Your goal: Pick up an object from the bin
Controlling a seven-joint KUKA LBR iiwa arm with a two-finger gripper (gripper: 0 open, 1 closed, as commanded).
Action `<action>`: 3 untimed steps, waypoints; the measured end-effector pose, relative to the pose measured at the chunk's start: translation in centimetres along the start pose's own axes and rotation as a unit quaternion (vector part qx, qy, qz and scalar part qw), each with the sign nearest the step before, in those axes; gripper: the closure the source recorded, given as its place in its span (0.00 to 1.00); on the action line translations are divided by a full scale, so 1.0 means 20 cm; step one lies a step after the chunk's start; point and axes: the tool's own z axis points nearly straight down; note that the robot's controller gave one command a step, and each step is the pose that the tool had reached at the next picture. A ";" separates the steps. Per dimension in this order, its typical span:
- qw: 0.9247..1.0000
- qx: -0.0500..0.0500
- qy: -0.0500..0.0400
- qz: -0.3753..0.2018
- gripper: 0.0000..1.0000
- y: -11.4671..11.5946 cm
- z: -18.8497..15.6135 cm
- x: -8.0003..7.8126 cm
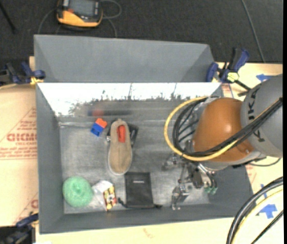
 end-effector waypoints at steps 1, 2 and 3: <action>0.998 0.001 -0.008 0.054 0.00 0.13 0.31 -0.03; 0.955 0.002 -0.001 0.297 1.00 0.30 0.30 -0.04; 0.955 0.002 -0.001 0.297 1.00 0.30 0.30 -0.04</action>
Offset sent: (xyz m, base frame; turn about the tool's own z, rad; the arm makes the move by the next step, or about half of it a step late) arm 0.0046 0.0640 -0.0629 0.6048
